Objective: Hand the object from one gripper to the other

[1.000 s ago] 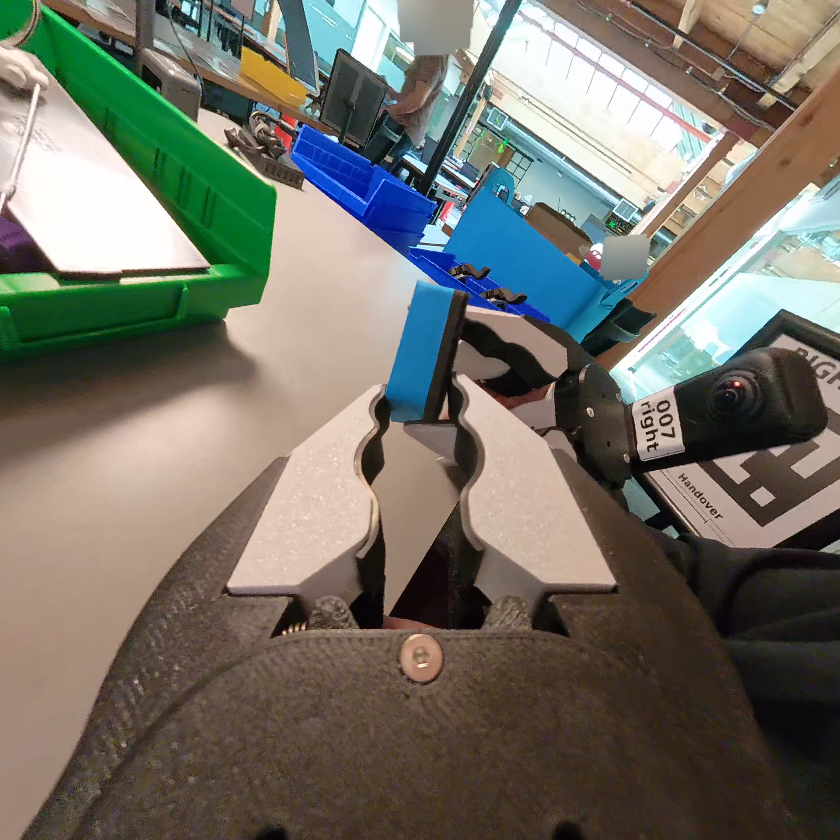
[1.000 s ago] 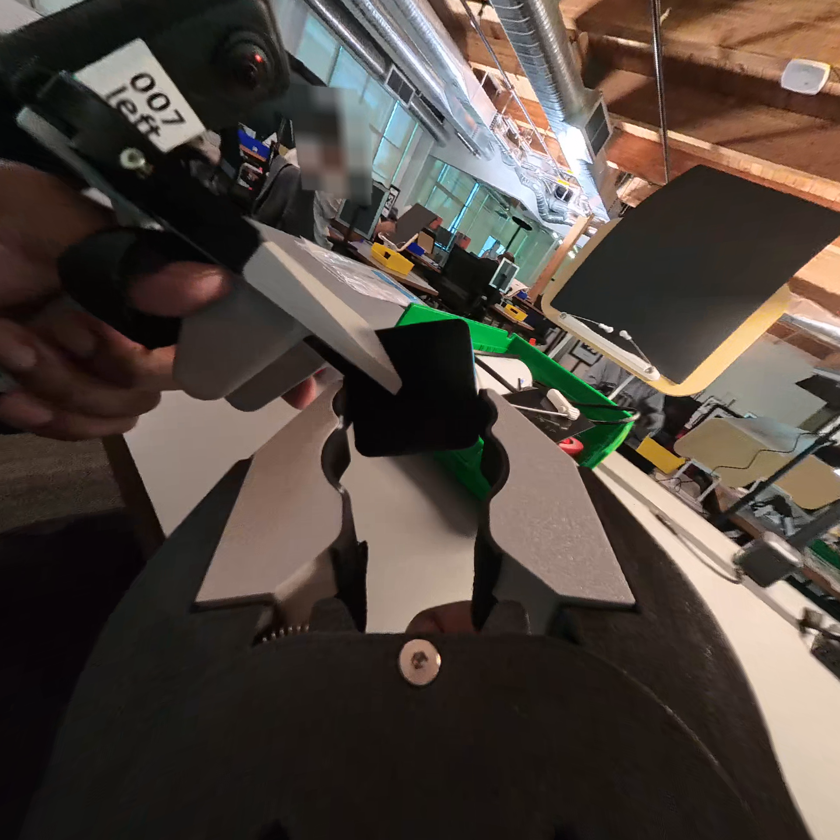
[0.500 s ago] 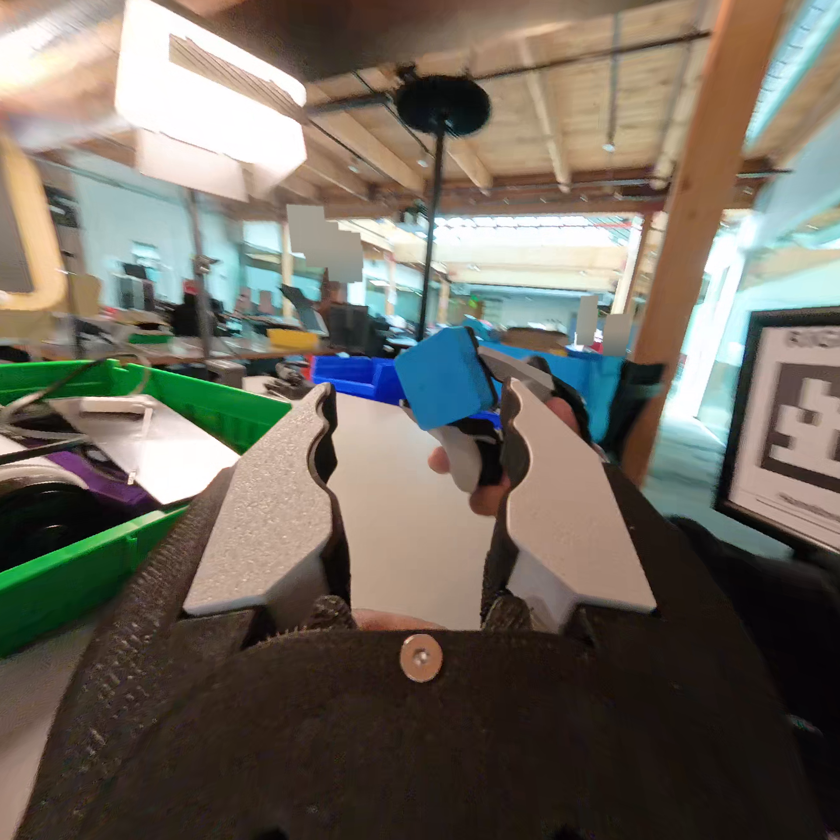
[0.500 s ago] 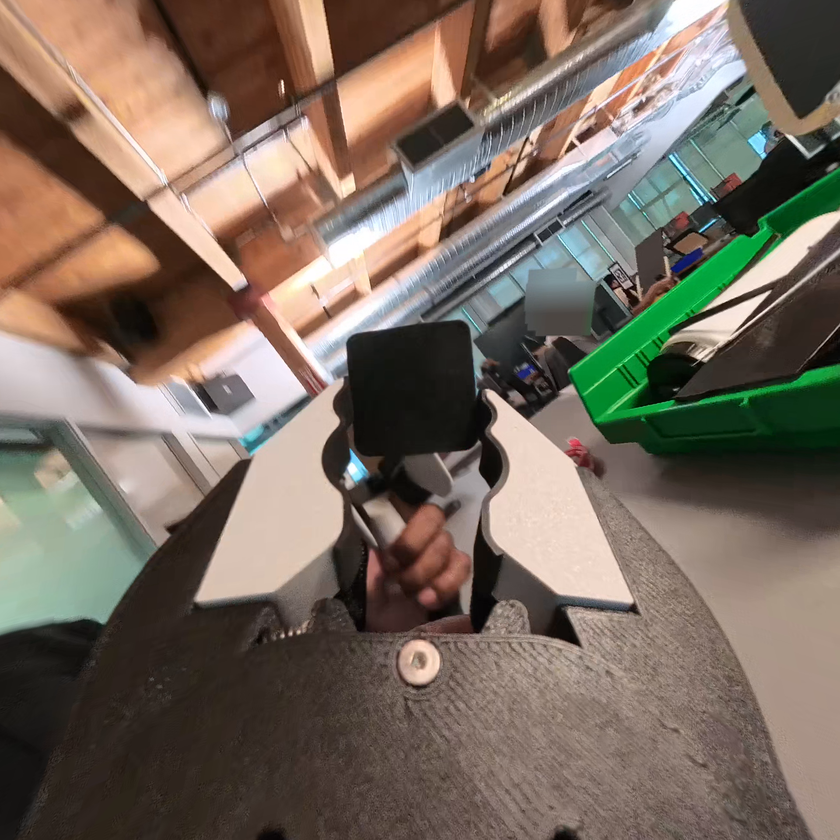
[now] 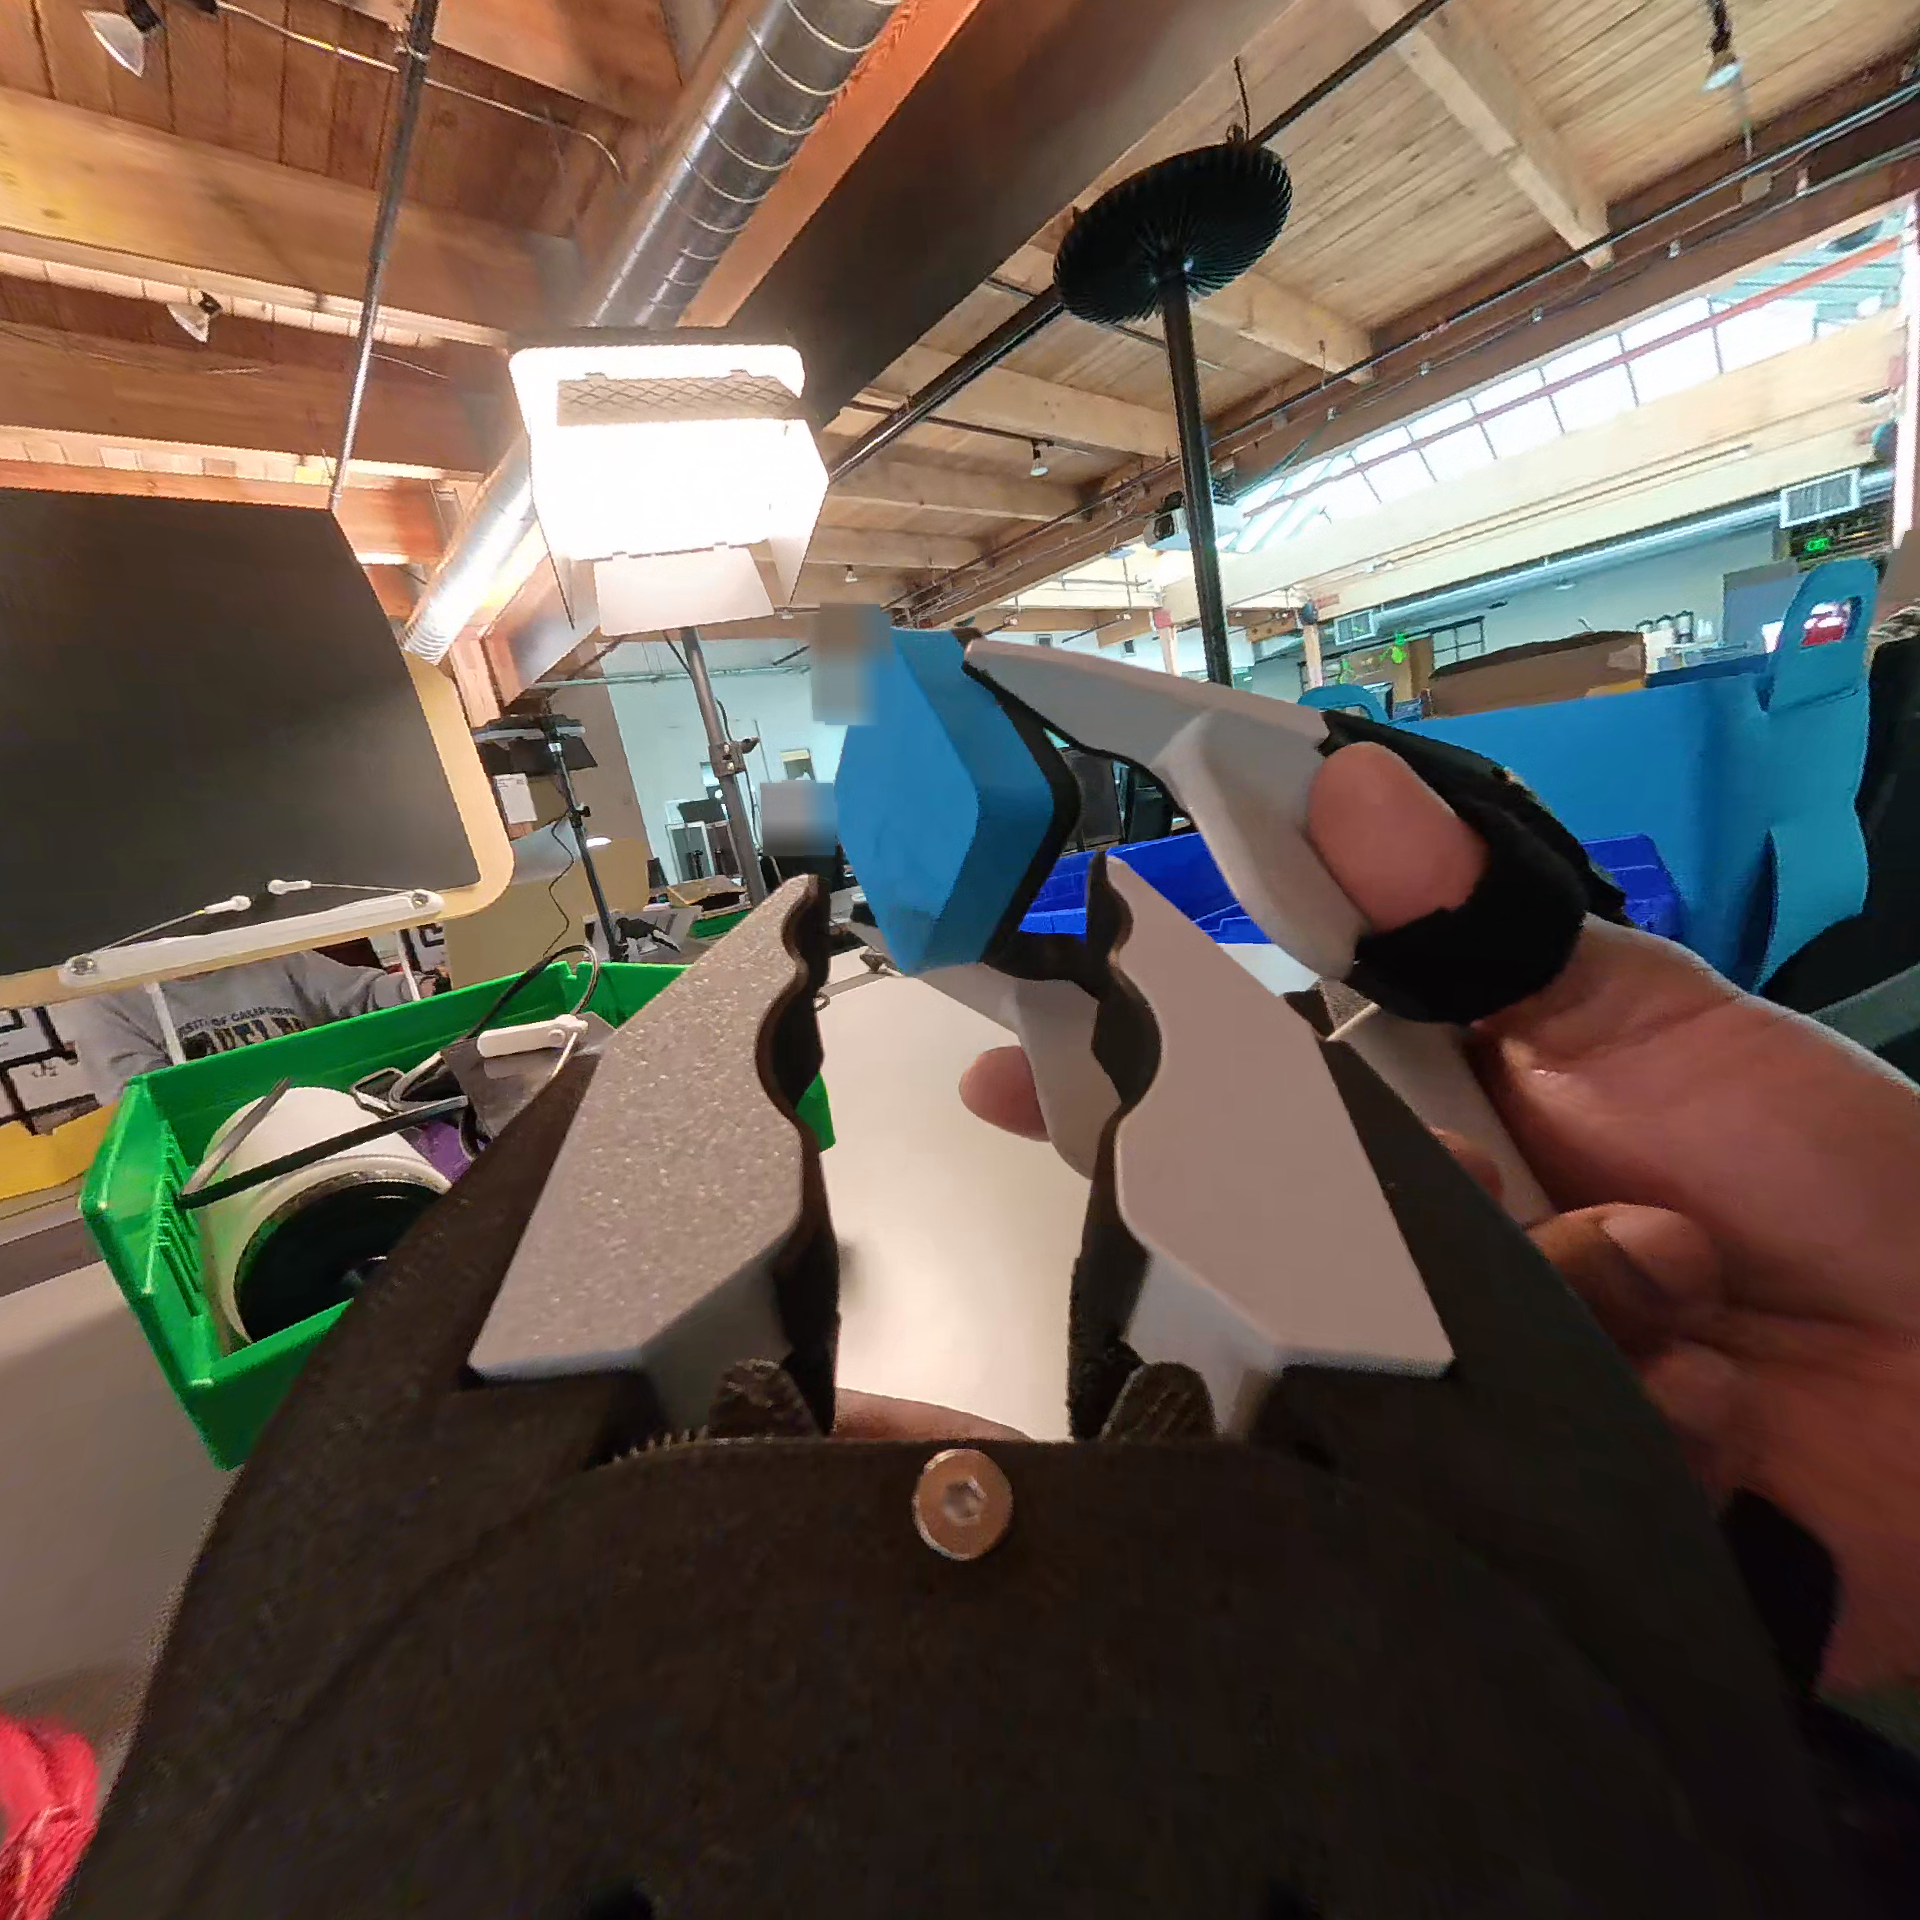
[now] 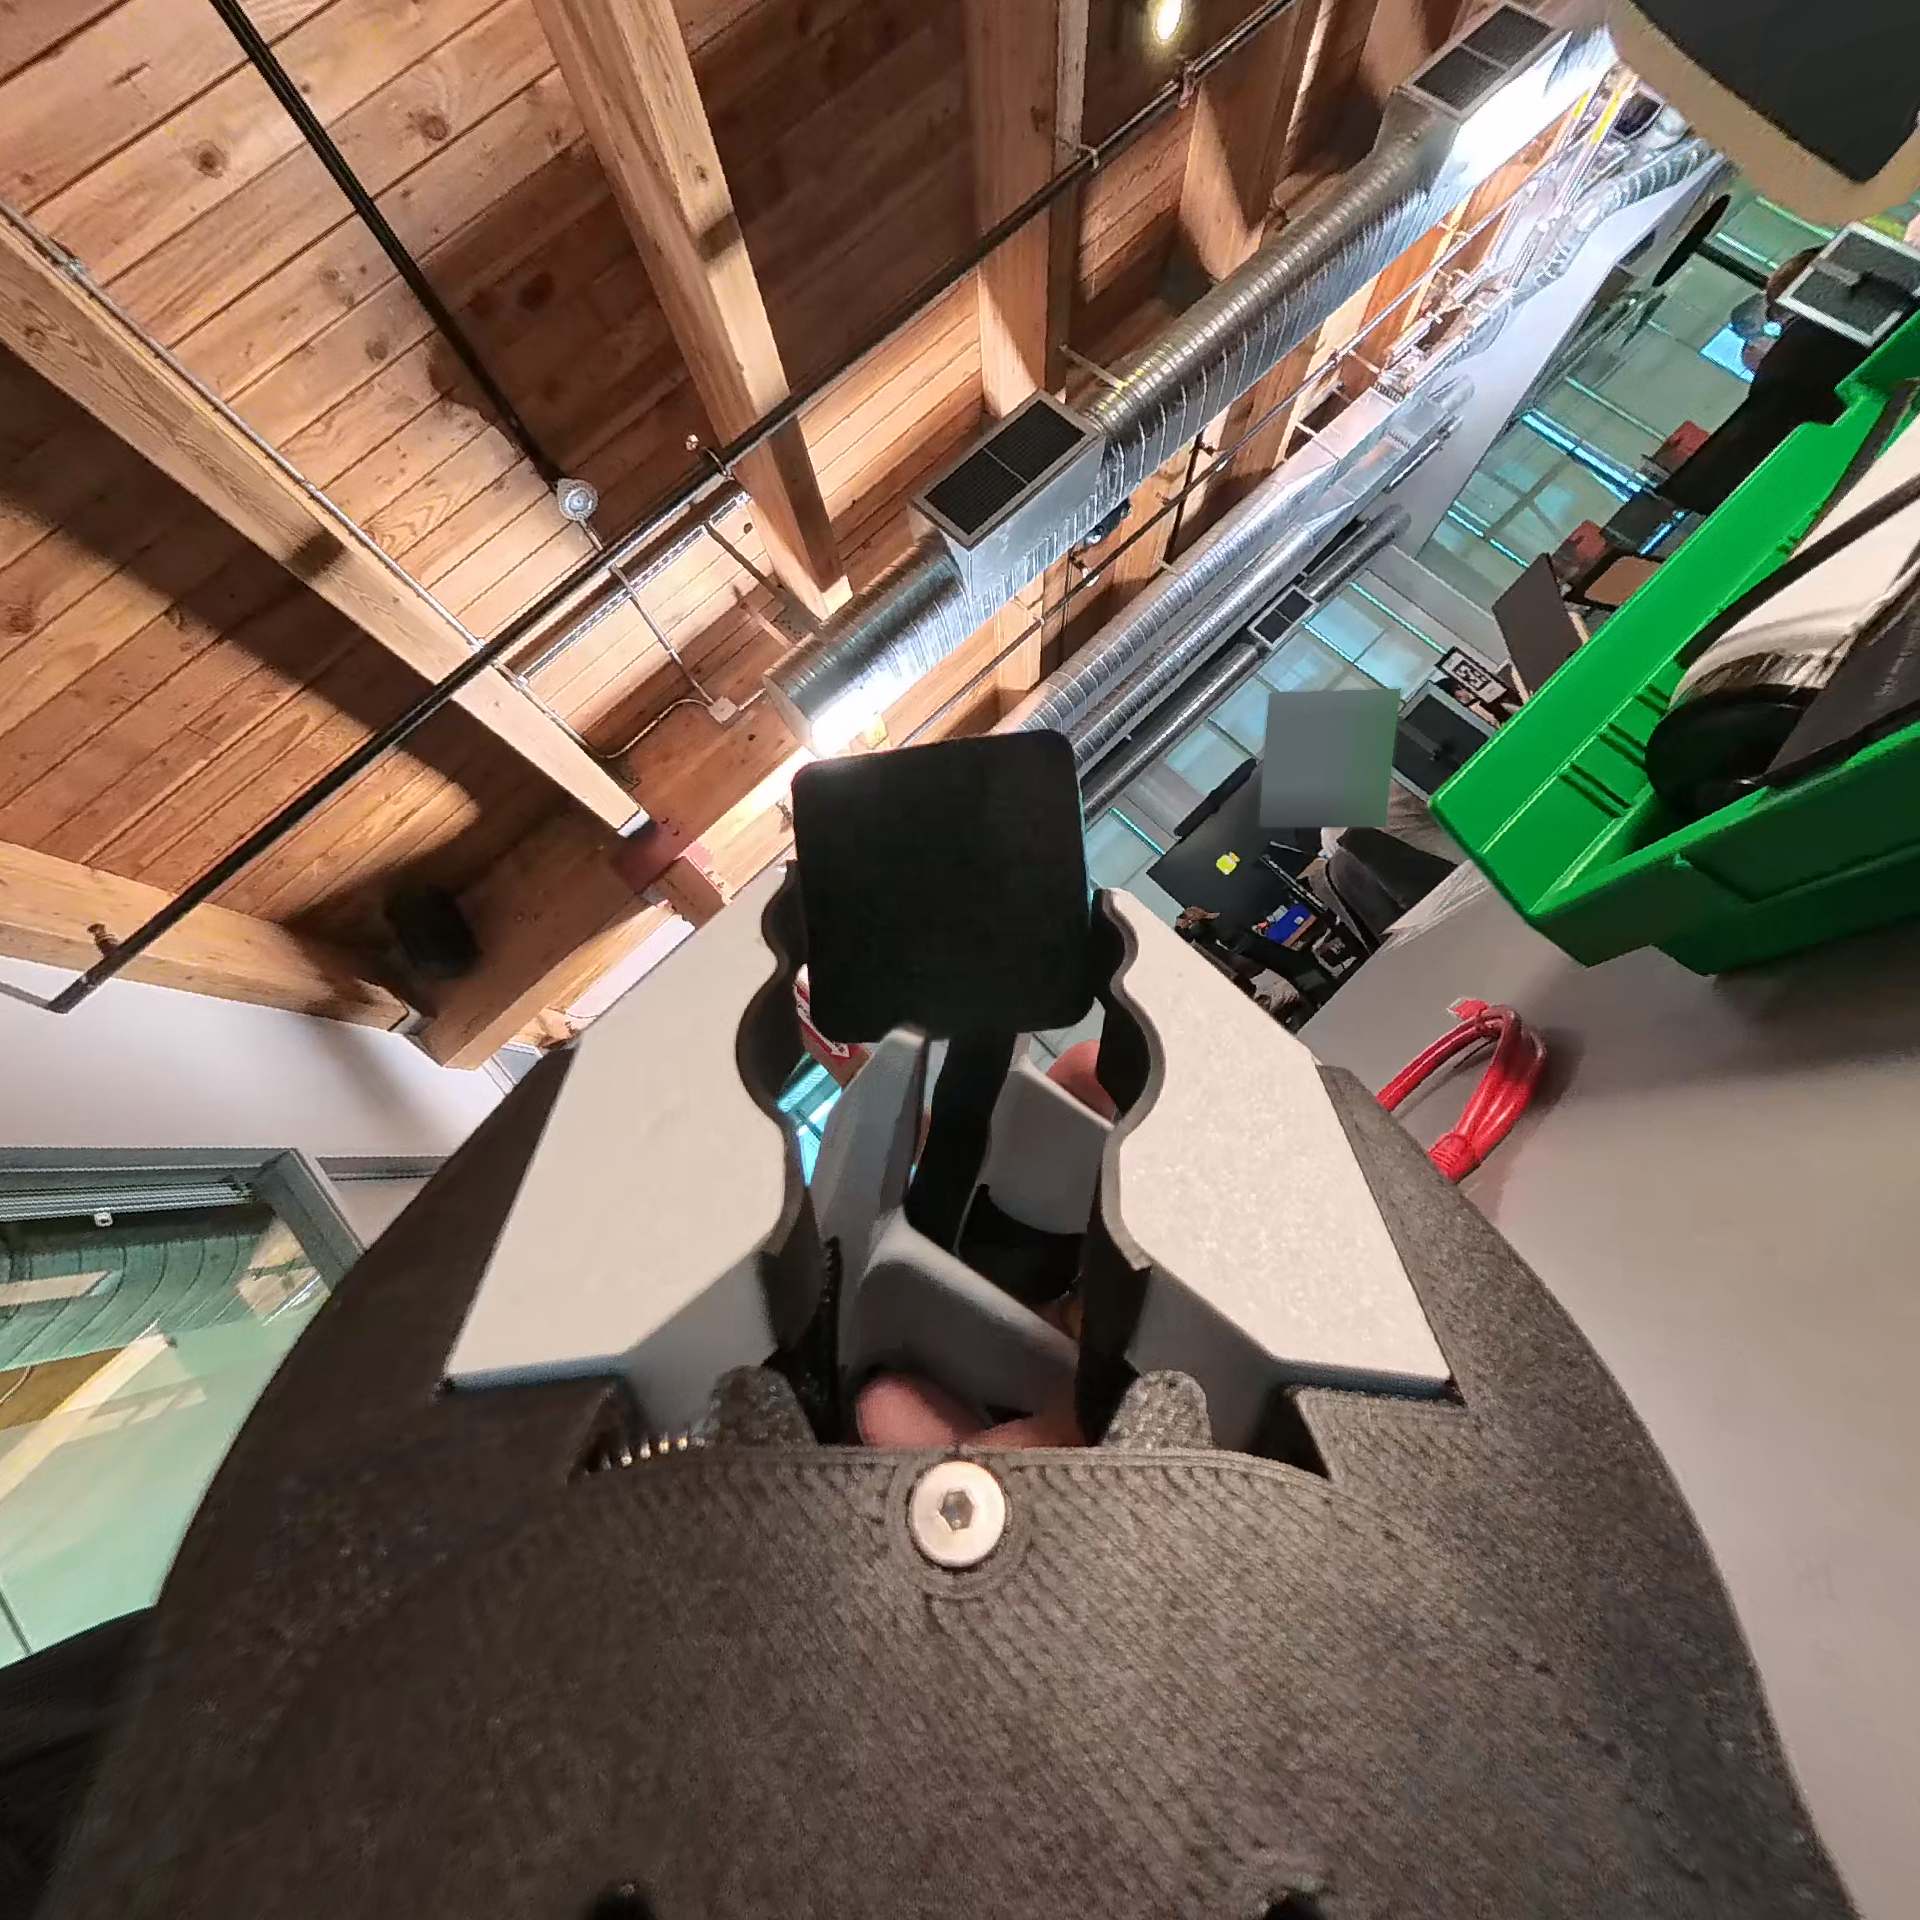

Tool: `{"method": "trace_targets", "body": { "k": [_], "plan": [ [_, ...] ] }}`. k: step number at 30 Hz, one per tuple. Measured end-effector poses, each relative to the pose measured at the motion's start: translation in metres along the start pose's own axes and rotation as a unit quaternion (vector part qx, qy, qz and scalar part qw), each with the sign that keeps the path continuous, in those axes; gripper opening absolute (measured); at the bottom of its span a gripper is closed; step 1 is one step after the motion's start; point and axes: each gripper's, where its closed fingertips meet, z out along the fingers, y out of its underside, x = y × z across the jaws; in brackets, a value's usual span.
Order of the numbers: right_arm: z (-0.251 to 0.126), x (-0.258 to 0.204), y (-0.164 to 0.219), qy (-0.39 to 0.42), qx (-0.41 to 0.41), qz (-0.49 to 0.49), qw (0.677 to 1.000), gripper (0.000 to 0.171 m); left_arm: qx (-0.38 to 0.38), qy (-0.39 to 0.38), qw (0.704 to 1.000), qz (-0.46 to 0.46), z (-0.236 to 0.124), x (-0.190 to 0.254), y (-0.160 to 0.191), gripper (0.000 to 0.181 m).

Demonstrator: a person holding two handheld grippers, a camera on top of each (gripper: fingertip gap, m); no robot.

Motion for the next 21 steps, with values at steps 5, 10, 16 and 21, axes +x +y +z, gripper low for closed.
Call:
{"method": "trace_targets", "body": {
  "k": [5,10,16,21],
  "plan": [
    [0.003,0.001,0.02,0.003,-0.018,0.0,1.0,0.057,0.003,-0.04,0.999,0.012,-0.002,-0.007,0.0,0.042],
    [0.004,0.001,0.026,0.006,-0.041,-0.045,0.998,0.055,0.017,-0.052,0.998,-0.008,-0.008,-0.018,-0.006,0.024],
    [-0.002,-0.007,0.009,0.01,-0.083,-0.202,0.976,0.055,-0.016,0.048,0.996,-0.071,-0.009,-0.028,-0.016,0.023],
    [-0.01,-0.016,0.012,-0.007,-0.174,-0.343,0.923,0.055,-0.084,0.211,0.951,-0.21,-0.022,-0.015,-0.02,0.024]
  ]
}}
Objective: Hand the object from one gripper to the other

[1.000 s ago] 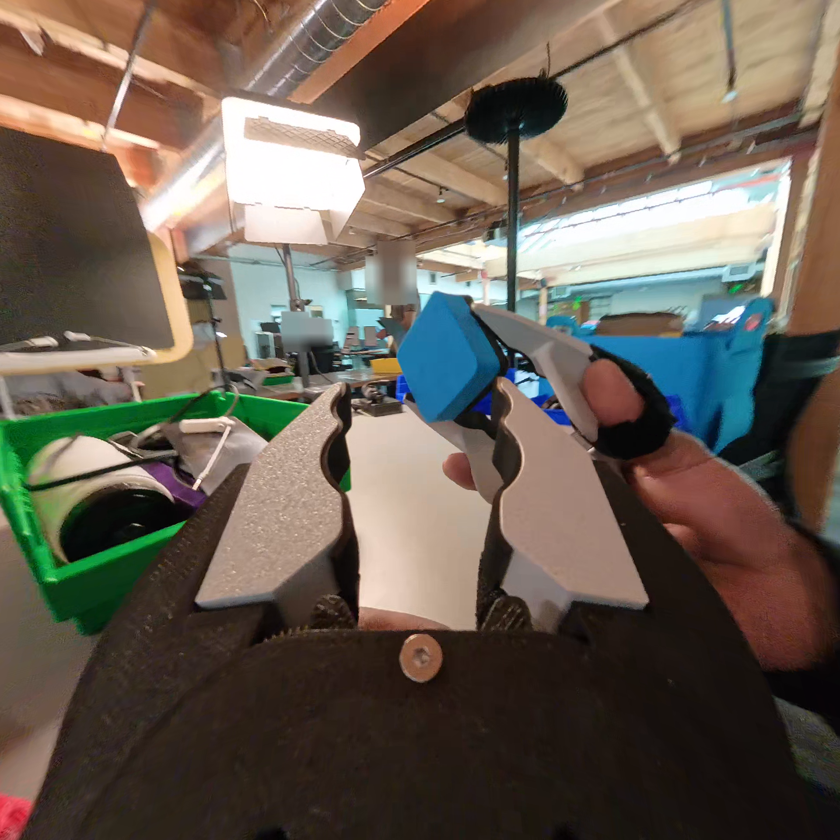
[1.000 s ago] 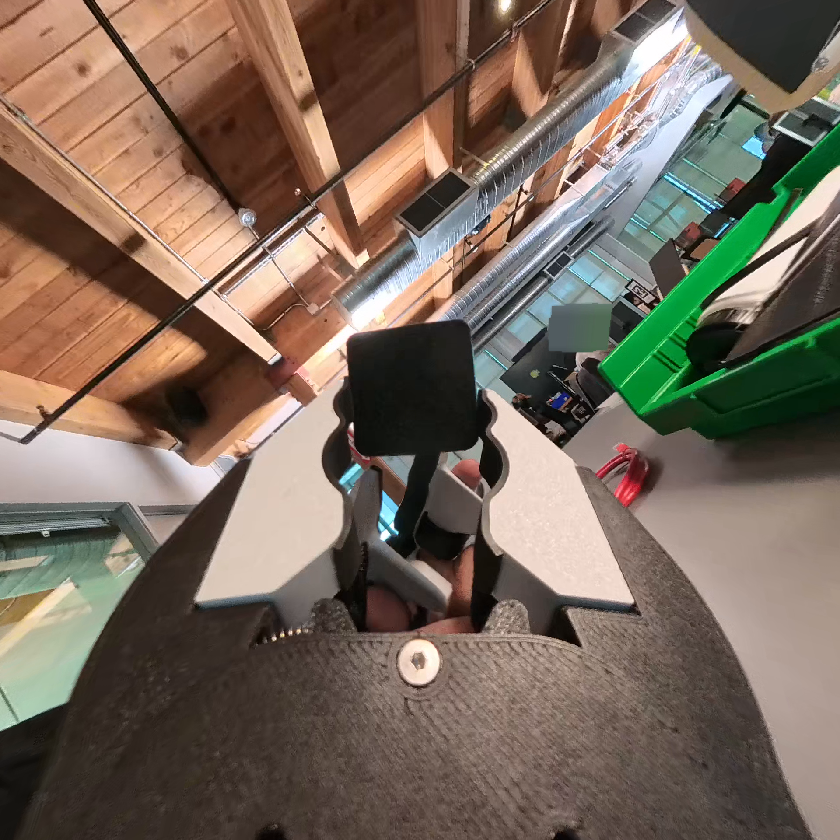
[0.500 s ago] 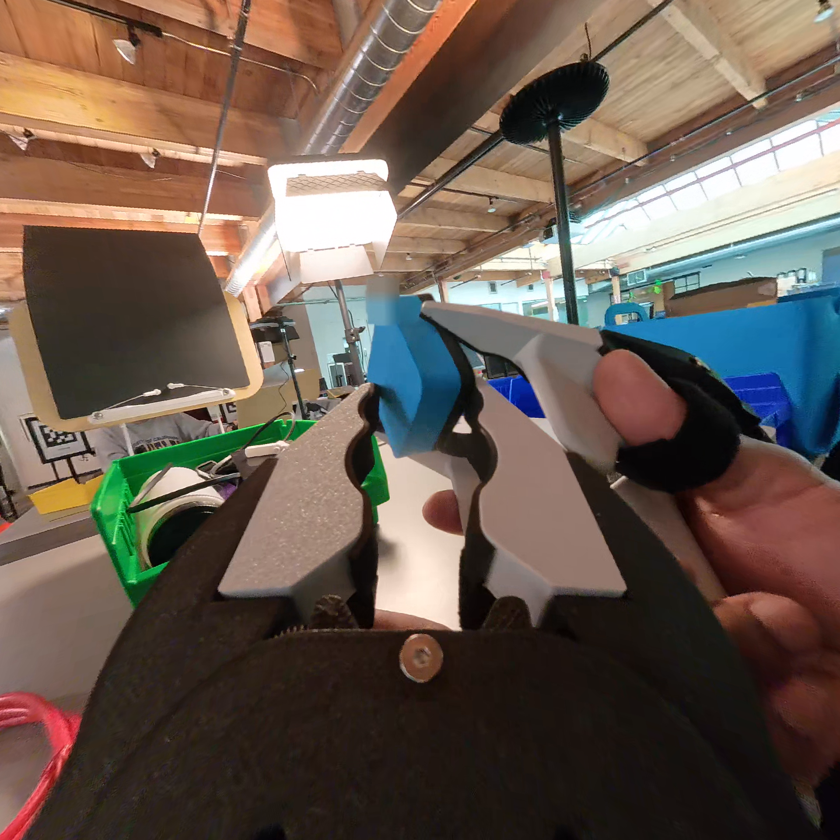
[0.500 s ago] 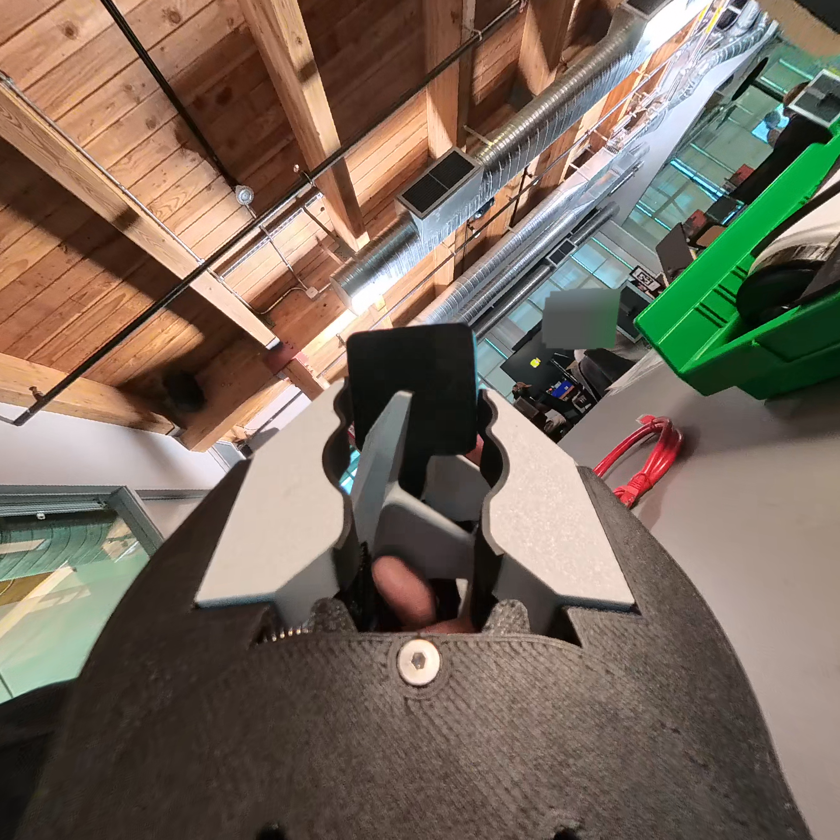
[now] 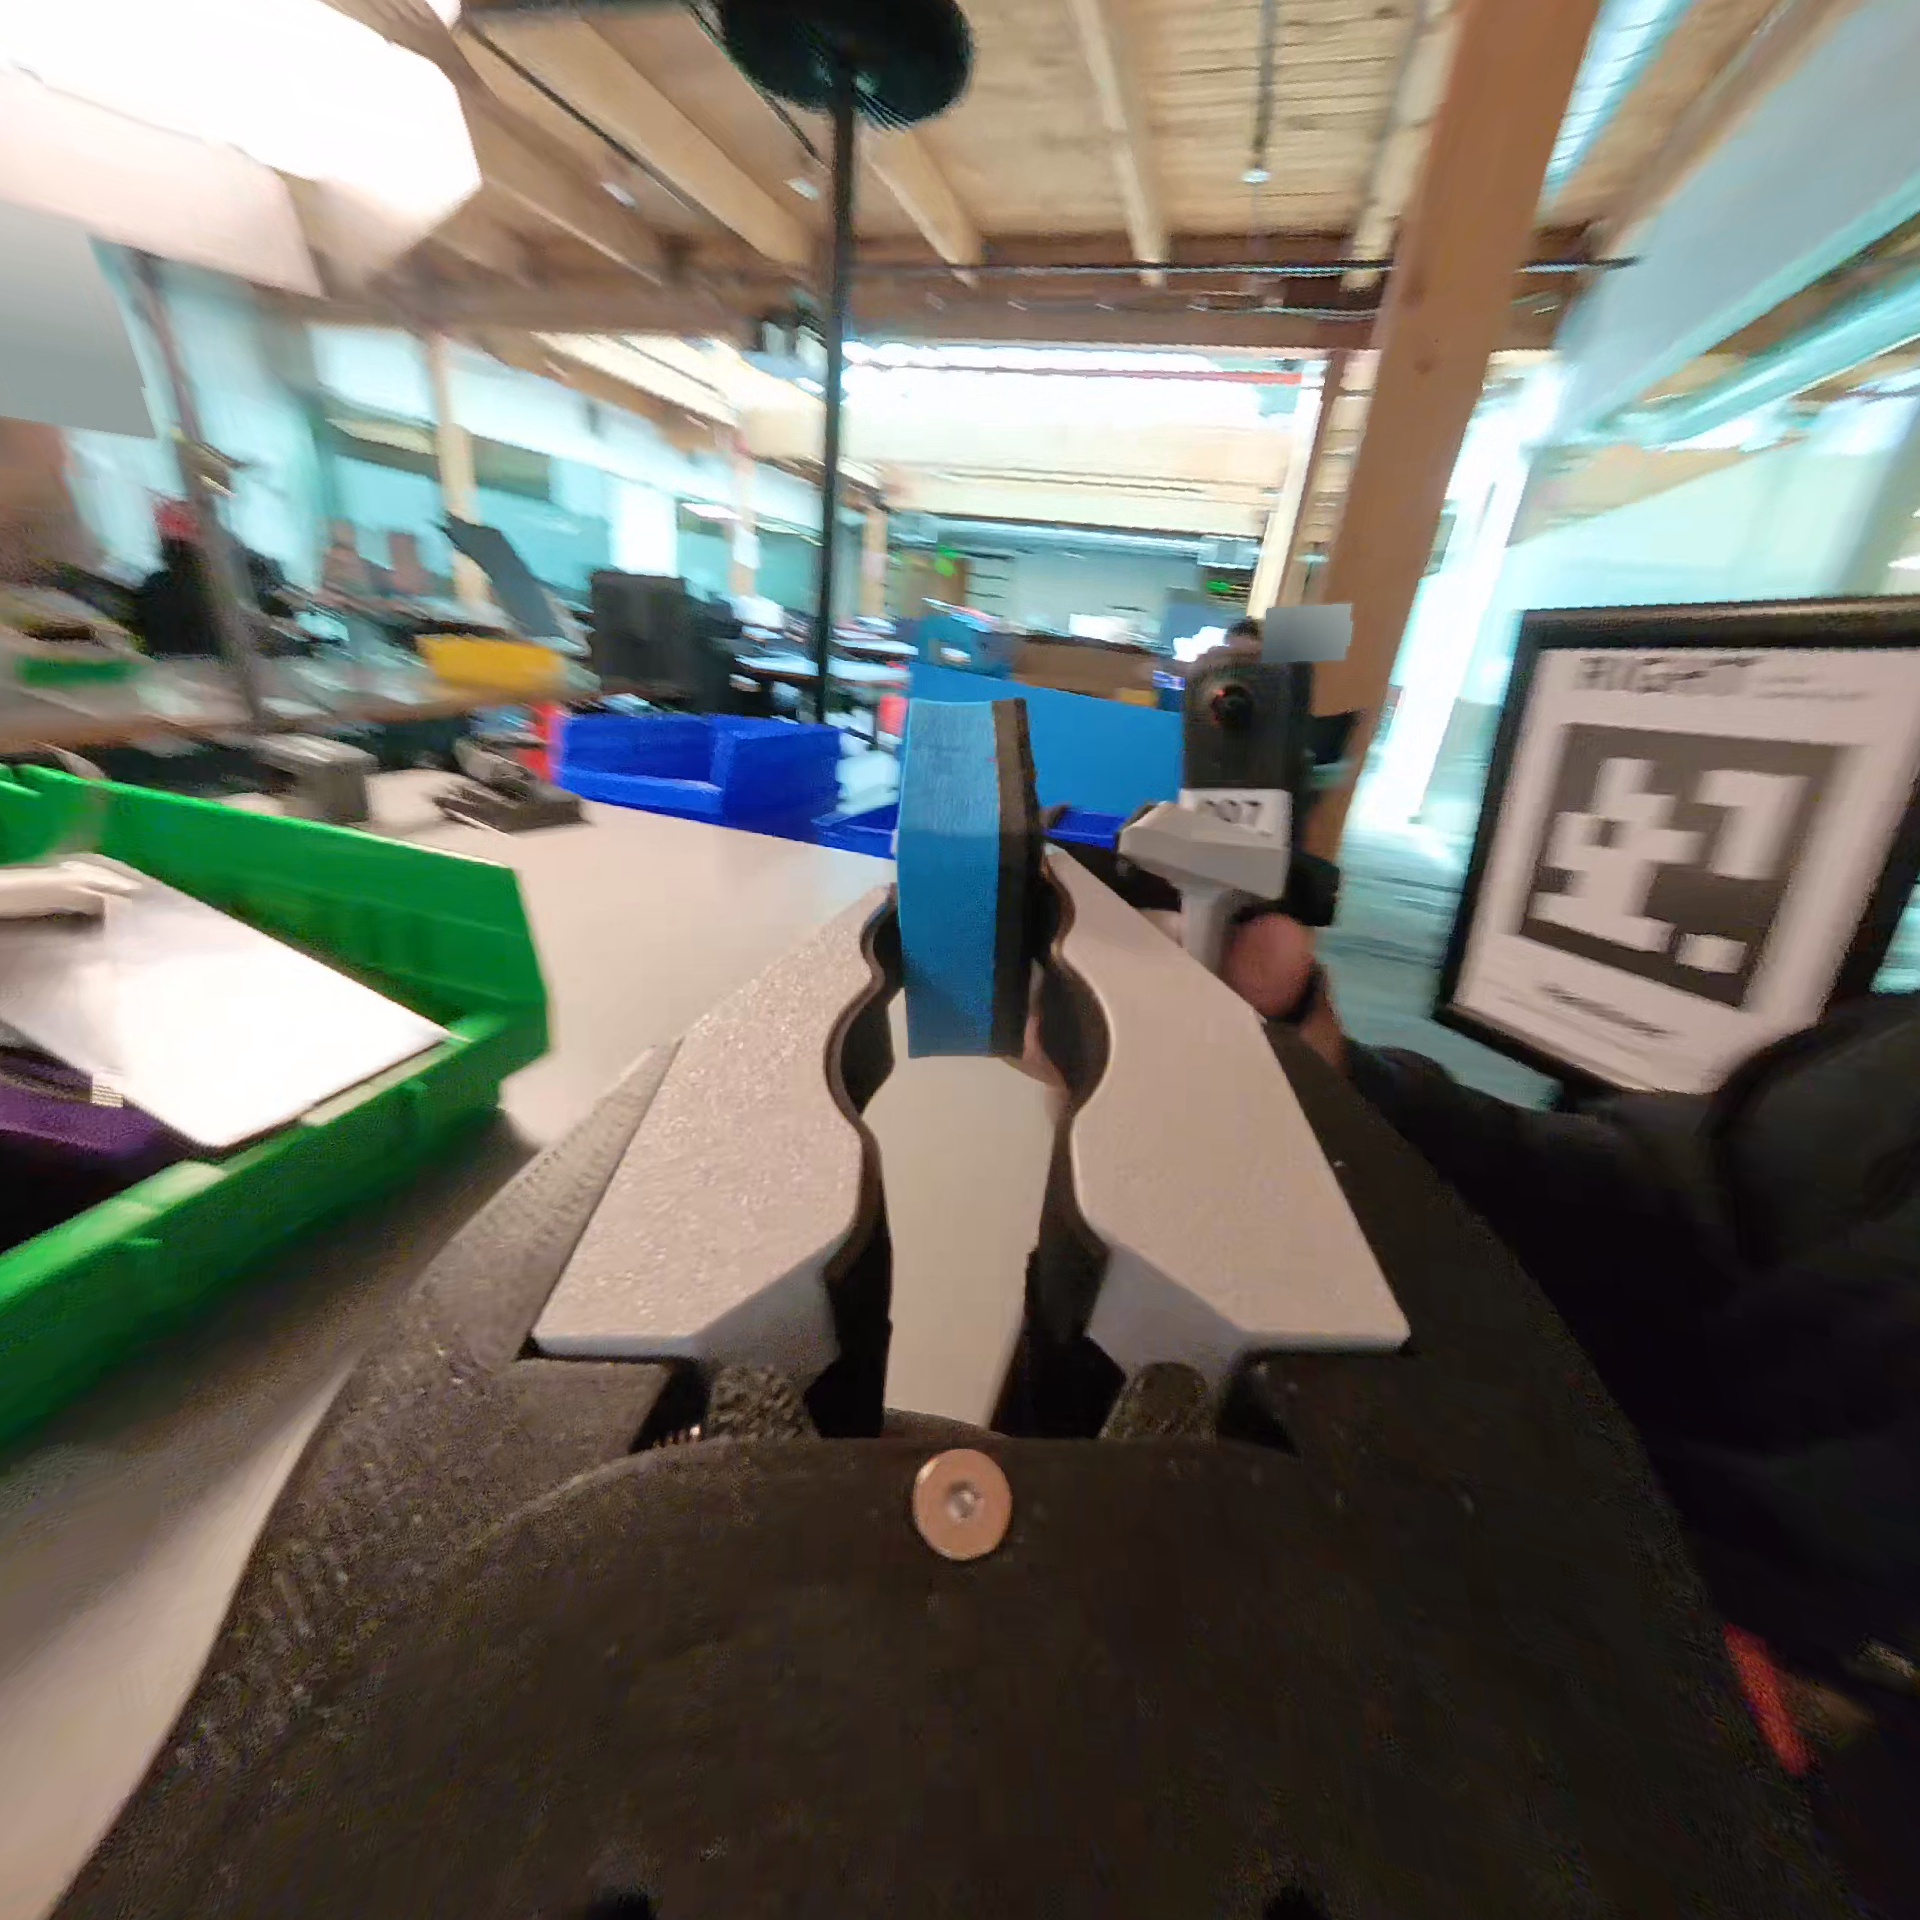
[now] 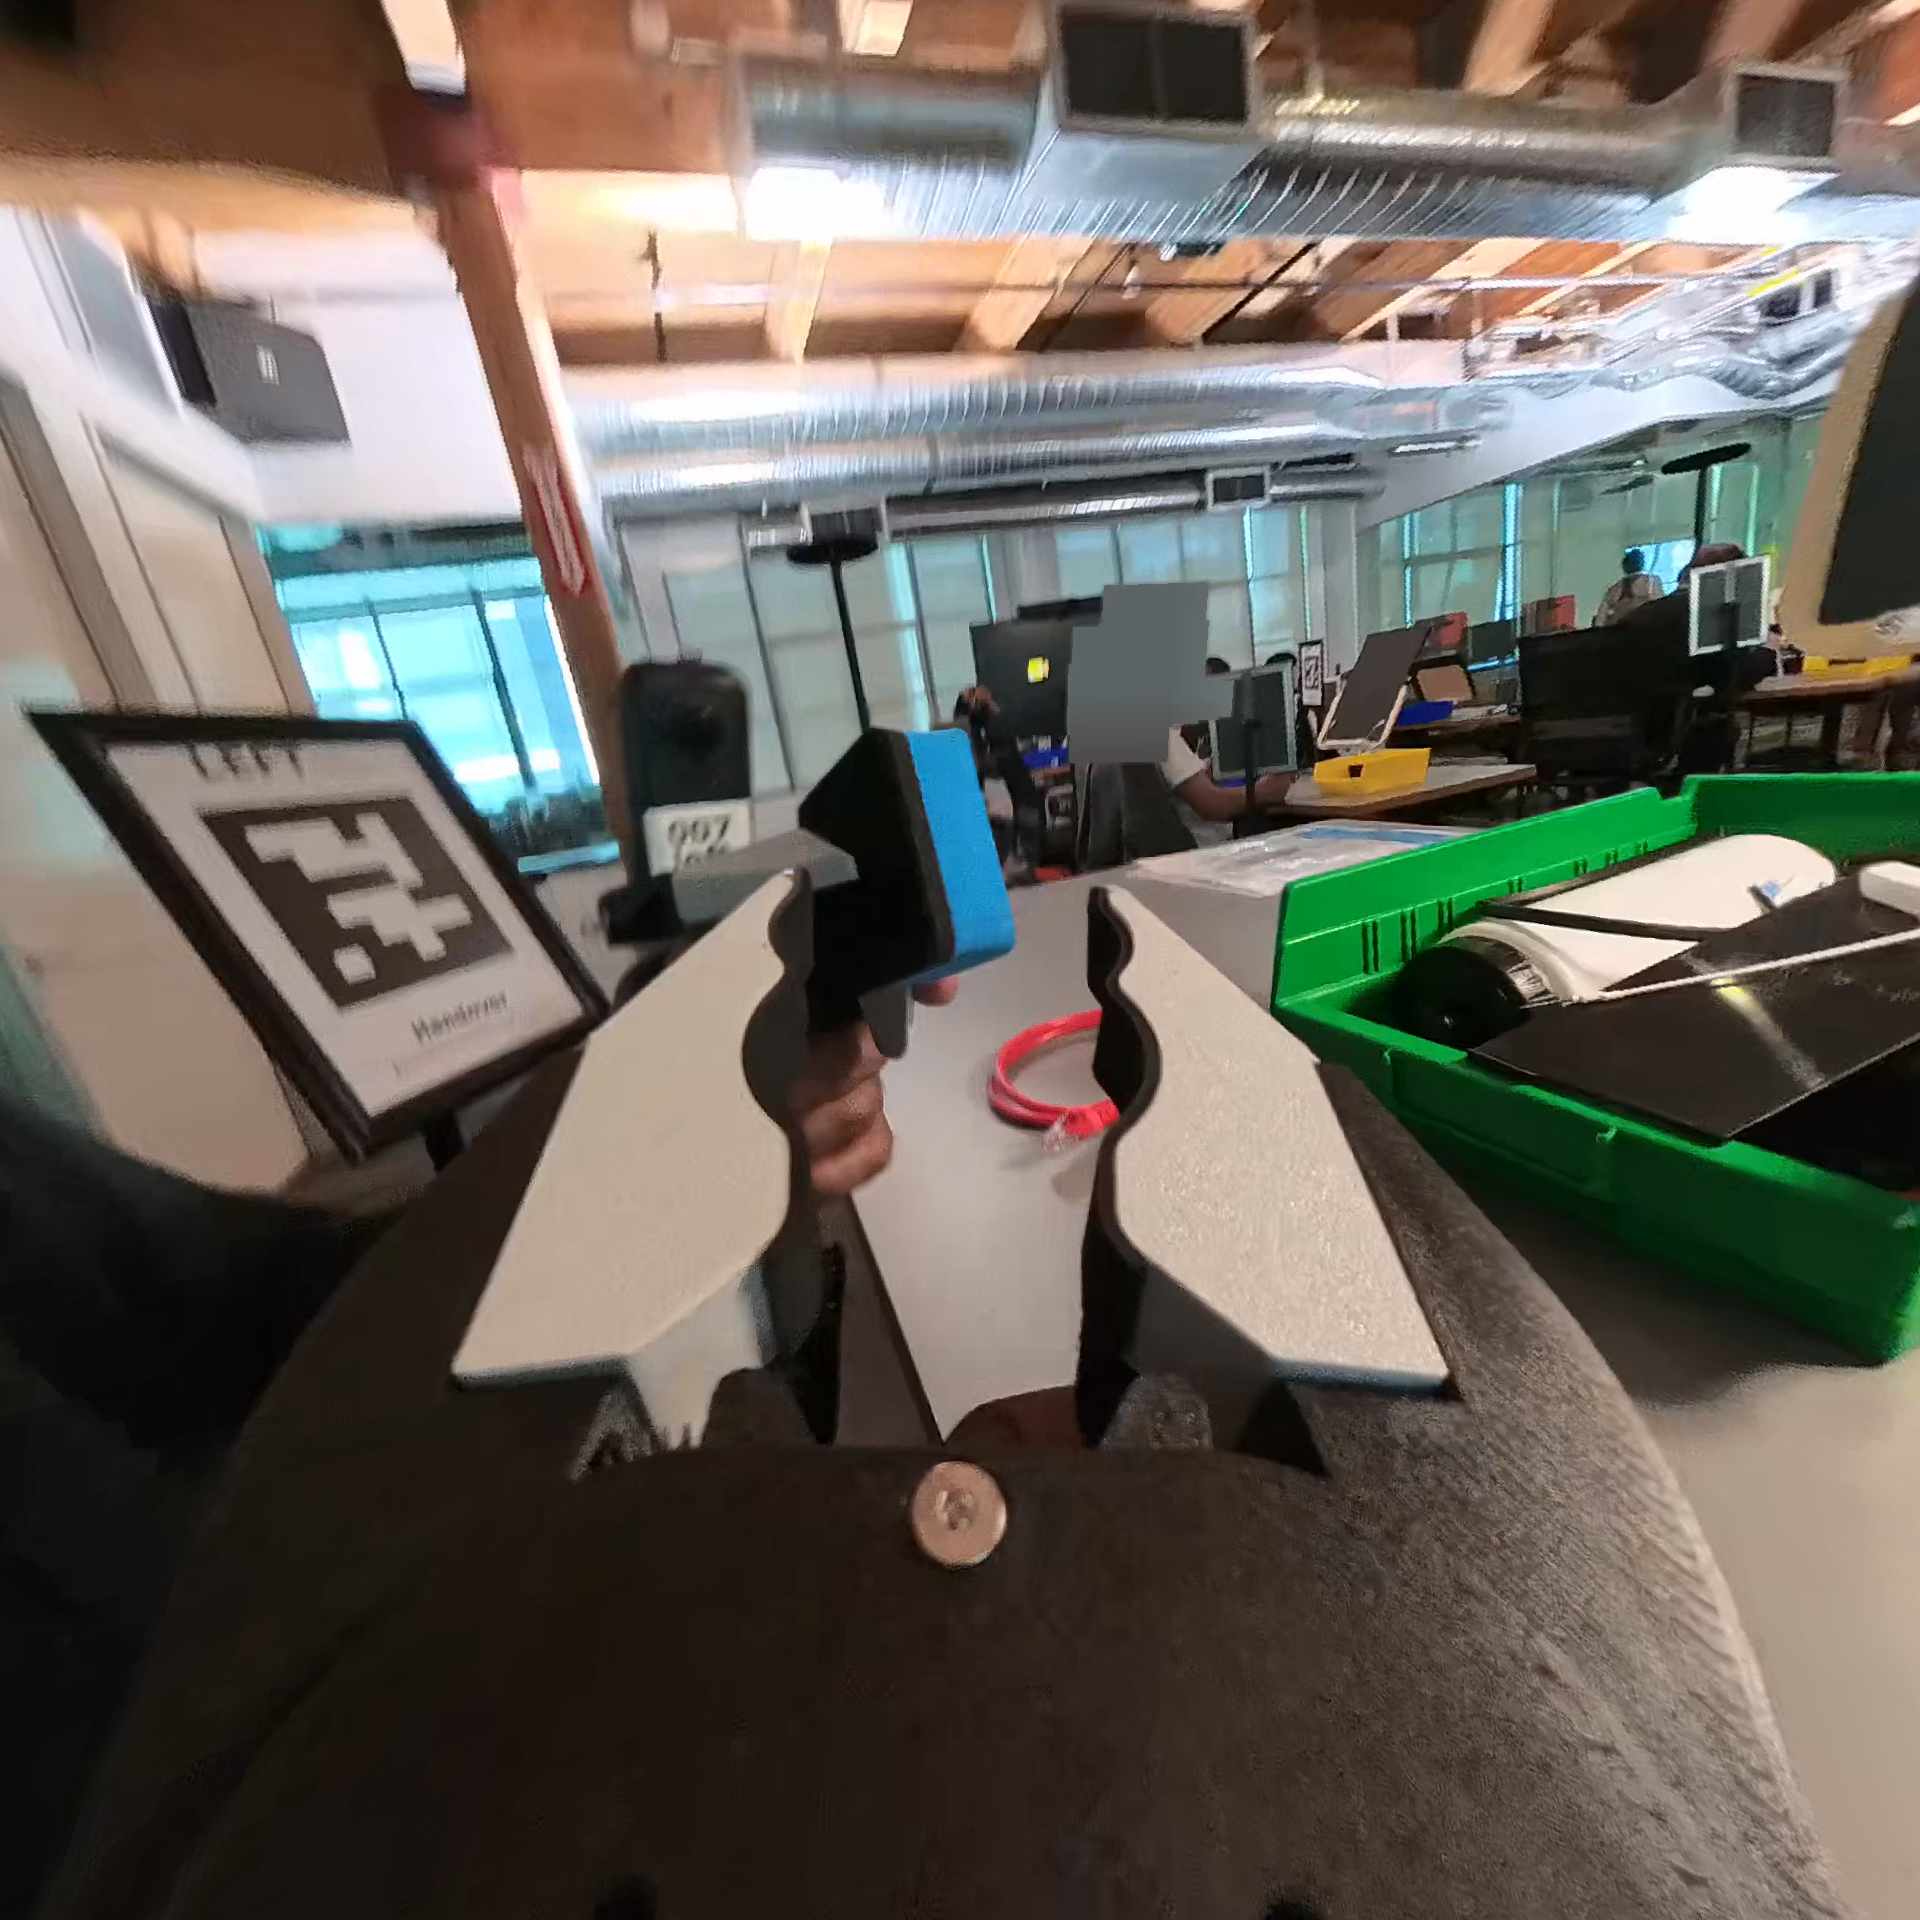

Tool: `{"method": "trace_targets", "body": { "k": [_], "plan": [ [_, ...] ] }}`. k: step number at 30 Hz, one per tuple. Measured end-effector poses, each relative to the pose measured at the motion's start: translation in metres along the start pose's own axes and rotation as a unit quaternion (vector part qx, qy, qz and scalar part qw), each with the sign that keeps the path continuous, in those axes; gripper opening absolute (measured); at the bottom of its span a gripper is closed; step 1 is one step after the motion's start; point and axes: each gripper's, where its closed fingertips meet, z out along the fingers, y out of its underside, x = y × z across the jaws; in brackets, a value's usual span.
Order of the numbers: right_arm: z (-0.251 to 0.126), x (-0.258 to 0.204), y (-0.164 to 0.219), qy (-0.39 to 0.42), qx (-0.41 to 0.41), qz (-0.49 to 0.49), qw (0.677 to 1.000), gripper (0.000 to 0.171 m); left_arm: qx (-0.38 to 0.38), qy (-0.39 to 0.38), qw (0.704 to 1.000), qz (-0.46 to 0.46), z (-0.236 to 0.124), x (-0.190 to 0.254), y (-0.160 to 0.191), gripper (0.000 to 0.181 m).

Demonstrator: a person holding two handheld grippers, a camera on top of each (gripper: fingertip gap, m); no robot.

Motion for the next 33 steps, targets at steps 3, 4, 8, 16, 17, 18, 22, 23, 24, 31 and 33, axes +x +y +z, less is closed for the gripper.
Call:
{"method": "trace_targets", "body": {
  "k": [3,4,8,16,17,18,22,23,24,31,33],
  "plan": [
    [0.0,-0.011,0.011,-0.03,-0.047,-0.03,0.998,0.052,-0.026,0.067,0.995,-0.066,-0.004,0.011,0.006,0.024],
    [0.001,-0.015,0.014,-0.04,-0.057,-0.026,0.997,0.051,-0.016,0.077,0.994,-0.079,-0.005,0.012,0.004,0.024],
    [0.004,-0.021,0.019,-0.063,-0.056,0.023,0.996,0.044,-0.007,0.112,0.986,-0.121,-0.004,0.018,0.005,0.024],
    [-0.002,-0.004,0.012,-0.008,-0.042,-0.051,0.998,0.023,-0.018,0.064,0.988,-0.138,0.004,0.004,0.015,0.04],
    [-0.004,-0.001,0.007,0.011,-0.032,-0.086,0.996,0.023,-0.017,0.051,0.987,-0.153,0.004,-0.003,0.015,0.046],
    [-0.007,0.002,0.001,0.031,-0.018,-0.128,0.991,0.023,-0.016,0.038,0.984,-0.172,0.003,-0.008,0.015,0.052],
    [-0.017,0.013,-0.009,0.118,-0.012,-0.33,0.936,0.023,-0.014,-0.004,0.965,-0.261,0.005,-0.021,0.015,0.062],
    [-0.018,0.014,-0.008,0.134,-0.016,-0.382,0.914,0.023,-0.012,-0.012,0.959,-0.282,0.007,-0.021,0.015,0.063],
    [-0.019,0.013,-0.006,0.143,-0.02,-0.431,0.891,0.023,-0.008,-0.017,0.953,-0.302,0.009,-0.02,0.015,0.063],
    [-0.023,0.004,0.007,0.159,-0.024,-0.66,0.734,0.023,-0.003,0.031,0.899,-0.436,0.02,0.003,0.015,0.062],
    [-0.022,0.003,0.015,0.152,-0.04,-0.699,0.697,0.023,-0.006,0.035,0.891,-0.452,0.022,0.005,0.018,0.062]
  ]
}}
